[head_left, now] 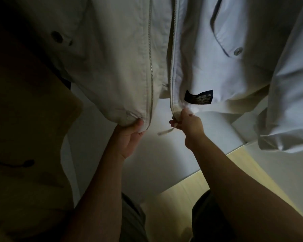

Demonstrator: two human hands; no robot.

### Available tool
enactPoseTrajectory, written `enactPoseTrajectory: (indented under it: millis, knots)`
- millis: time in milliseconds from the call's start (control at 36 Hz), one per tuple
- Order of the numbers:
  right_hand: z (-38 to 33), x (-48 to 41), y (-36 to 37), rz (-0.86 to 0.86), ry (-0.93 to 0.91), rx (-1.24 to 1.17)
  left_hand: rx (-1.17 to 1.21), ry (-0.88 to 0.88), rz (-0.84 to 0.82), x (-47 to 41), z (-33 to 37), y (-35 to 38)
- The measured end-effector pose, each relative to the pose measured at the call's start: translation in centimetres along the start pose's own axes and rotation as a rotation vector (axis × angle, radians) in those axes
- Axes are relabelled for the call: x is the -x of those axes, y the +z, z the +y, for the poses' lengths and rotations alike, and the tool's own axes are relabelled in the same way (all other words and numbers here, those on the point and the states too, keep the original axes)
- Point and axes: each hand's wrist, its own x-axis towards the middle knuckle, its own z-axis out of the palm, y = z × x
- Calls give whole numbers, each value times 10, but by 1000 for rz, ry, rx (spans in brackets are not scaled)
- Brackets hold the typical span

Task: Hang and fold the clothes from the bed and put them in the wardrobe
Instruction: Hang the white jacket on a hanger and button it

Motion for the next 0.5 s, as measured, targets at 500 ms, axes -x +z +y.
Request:
enactPoseTrajectory:
  millis: [500]
  knots:
    - [22, 10, -8, -228, 52, -76, -180, 178, 467, 10, -1, 28]
